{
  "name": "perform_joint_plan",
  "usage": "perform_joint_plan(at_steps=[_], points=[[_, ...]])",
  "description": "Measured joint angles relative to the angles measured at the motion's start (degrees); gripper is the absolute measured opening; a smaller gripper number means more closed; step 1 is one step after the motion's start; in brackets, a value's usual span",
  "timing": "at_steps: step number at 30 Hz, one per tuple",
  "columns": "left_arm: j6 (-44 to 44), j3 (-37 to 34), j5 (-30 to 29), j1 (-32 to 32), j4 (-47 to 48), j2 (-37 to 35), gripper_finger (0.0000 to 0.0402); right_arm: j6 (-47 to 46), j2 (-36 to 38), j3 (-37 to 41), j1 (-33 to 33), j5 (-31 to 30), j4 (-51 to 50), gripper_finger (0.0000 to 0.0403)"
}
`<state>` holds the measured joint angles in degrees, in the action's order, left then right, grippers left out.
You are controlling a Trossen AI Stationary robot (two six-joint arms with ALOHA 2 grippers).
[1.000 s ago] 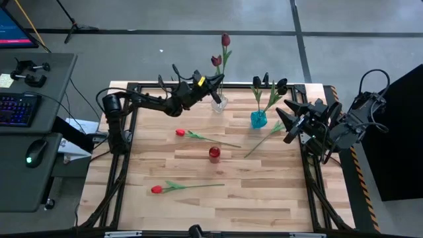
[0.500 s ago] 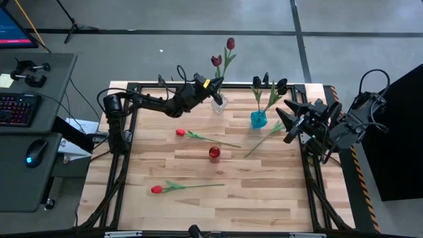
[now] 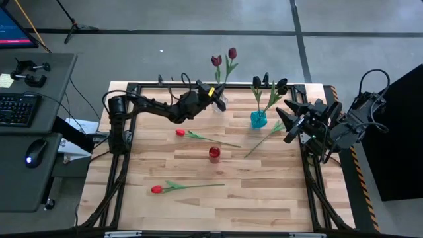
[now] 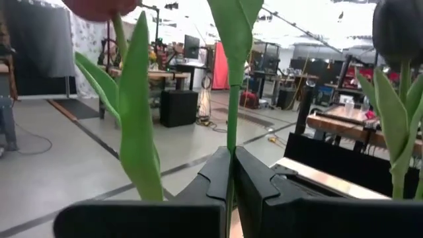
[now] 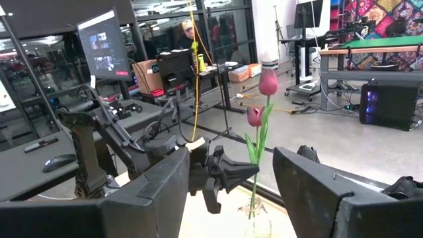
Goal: Sort flowers into vase by color
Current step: Put the left dark red flower into the transparent vase, then put the dark red flower into the transparent vase
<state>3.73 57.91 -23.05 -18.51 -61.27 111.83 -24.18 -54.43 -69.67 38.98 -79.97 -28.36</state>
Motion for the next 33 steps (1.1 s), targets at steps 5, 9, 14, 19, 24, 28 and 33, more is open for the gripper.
perform_joint_plan(at_steps=[5, 9, 14, 19, 24, 28, 33], points=[[0.06, 0.0, -0.04, 0.31, 3.07, 0.0, 0.0, 0.0, 0.0, 0.0, 0.0, 0.0, 0.05, 0.0209], [0.06, 0.0, -0.12, 0.31, 4.1, 0.02, 0.0001, 0.0, 0.0, 0.0, 0.0, 0.0, 0.33, 0.0209], [-1.1, 0.0, -0.15, 0.56, 5.53, 0.07, 0.0005, -0.85, 0.0, 0.0, 0.0, 0.0, 0.47, 0.0209], [-3.21, 0.0, -0.11, 1.14, 7.85, 0.07, 0.0041, -1.14, 0.0, 0.0, 0.0, 0.59, 0.5, 0.0209], [-3.35, 0.0, -0.09, 1.81, 8.62, 0.07, 0.0097, -1.11, 0.0, 0.0, 0.0, 0.86, 0.5, 0.0209], [-2.94, 0.0, 0.05, 2.26, 11.57, -2.0, 0.0139, -1.11, 0.0, 0.0, 0.0, 0.9, 0.5, 0.0209], [-3.4, 0.0, 0.4, 2.45, 22.84, -8.03, 0.0181, -0.96, 0.0, 0.0, 0.0, 0.9, 0.44, 0.0209]])
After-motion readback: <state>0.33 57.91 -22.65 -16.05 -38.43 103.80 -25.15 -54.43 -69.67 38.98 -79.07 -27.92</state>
